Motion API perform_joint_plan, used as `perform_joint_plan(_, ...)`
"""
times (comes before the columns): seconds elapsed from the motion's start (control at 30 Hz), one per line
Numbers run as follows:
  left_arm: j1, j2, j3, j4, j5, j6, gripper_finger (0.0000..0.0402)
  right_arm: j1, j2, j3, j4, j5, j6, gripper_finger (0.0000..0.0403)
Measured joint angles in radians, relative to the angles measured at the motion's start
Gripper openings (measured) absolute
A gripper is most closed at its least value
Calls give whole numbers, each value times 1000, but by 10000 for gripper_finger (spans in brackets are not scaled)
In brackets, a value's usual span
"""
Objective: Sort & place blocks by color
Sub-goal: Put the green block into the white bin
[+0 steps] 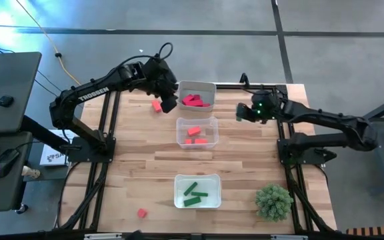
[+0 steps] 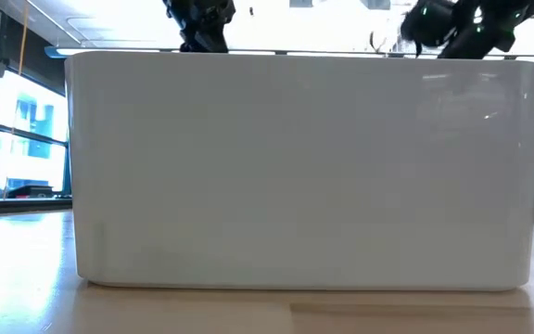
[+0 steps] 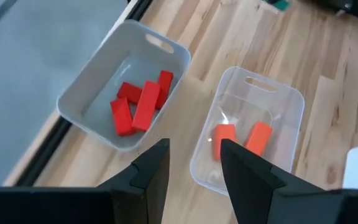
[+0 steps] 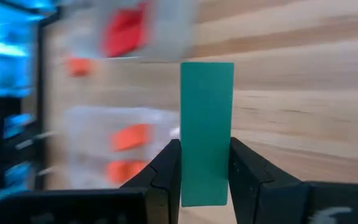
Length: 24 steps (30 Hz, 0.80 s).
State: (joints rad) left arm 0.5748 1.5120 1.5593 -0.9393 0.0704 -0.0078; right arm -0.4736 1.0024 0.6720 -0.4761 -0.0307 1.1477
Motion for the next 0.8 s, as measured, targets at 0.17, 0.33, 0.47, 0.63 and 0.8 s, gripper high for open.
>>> perform_joint_plan(0.17, -1, 0, 0, -63, 0, -66, 133, 96, -11, 0, 203, -5, -51, 75)
perform_joint_plan(0.33, -2, 0, 0, -117, -4, -137, 133, 178, -8, 0, 370, -3, -103, 75)
perform_joint_plan(0.47, -7, 0, 0, -148, -4, -181, 133, 234, -8, 1, 461, 0, -141, 75)
perform_joint_plan(0.63, -16, 0, 0, -159, -7, -224, 133, 308, -8, 1, 552, 2, -223, 75)
perform_joint_plan(0.8, -30, 0, 0, -159, -8, -230, 133, 387, -8, 1, 617, 1, -315, 75)
